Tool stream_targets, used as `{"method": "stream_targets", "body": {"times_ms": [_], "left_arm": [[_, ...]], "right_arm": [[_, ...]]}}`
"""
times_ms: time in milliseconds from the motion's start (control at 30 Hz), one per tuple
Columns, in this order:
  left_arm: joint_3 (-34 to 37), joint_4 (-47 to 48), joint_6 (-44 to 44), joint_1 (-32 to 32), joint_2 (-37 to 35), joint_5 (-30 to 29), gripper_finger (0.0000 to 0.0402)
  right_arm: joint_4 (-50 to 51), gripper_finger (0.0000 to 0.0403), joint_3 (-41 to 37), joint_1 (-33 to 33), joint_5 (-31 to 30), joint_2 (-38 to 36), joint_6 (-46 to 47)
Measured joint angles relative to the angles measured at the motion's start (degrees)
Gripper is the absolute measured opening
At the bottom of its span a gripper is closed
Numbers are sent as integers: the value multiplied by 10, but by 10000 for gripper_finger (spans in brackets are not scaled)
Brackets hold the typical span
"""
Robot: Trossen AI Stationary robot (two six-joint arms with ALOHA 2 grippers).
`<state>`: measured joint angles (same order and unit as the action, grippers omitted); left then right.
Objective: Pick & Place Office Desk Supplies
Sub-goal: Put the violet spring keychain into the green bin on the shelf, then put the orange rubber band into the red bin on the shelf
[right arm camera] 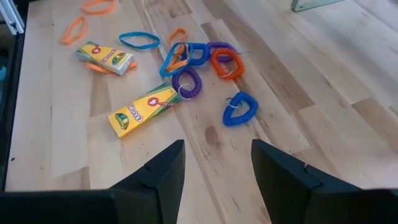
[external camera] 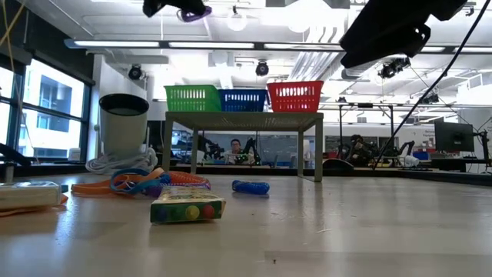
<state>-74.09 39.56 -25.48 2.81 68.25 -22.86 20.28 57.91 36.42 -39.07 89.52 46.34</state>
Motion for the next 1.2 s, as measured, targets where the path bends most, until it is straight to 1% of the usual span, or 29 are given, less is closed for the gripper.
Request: {"method": "stream_targets", "body": {"times_ms": [133,200,300,367,467,567,767,833,1200], "left_arm": [[-59,75,-24,-101,13,3,12],[-74,90,-24,-154,26,33,12],[-80,91,-7,-215,54,89,12],[-80,79,15,-247,78,124,12],[-80,59,17,-285,108,169,12],[-80,41,11,-310,127,203,12],[-80,43,4,-338,149,207,13],[-80,42,-5,-342,153,207,20],[-80,39,-12,-342,160,198,110]], "right_arm": [[-6,173,0,-1,0,0,-1],[-6,173,0,-1,0,0,-1],[-8,173,0,-1,0,0,-1],[-9,173,0,-1,0,0,-2],[-8,173,0,-1,0,0,-5],[-8,173,0,-1,1,0,-14],[-8,173,0,-1,2,0,-15],[-8,173,0,-1,3,0,-16],[-8,173,0,-1,3,0,-17]]}}
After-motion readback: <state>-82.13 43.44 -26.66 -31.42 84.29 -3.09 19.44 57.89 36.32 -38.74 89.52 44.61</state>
